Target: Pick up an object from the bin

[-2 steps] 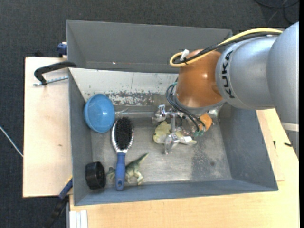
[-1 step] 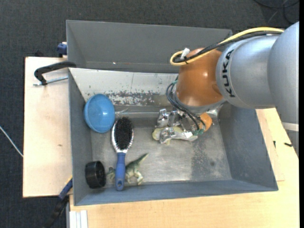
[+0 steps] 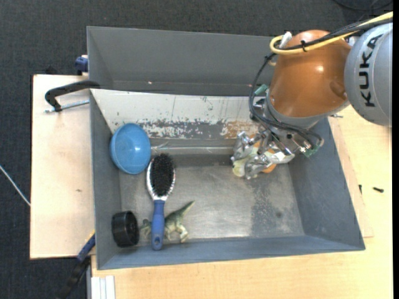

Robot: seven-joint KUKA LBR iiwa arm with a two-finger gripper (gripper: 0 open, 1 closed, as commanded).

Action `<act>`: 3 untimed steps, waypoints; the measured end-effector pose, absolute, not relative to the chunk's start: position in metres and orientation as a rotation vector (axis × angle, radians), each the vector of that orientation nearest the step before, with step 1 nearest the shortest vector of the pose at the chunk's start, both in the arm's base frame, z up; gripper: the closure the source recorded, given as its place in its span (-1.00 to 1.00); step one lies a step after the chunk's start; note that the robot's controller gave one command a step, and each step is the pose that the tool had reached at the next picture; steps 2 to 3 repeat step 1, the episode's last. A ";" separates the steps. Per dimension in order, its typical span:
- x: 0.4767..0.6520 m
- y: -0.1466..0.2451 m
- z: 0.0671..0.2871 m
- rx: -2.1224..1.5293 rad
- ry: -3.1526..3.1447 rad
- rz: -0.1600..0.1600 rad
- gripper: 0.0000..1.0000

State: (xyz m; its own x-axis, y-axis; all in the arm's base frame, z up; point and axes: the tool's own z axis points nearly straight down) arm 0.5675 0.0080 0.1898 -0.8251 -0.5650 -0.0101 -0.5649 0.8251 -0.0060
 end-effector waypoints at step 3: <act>0.570 0.006 0.324 -0.961 2.974 -0.006 1.00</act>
Offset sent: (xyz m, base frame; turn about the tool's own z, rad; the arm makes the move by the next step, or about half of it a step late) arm -0.0001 -0.0028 0.1278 -0.0267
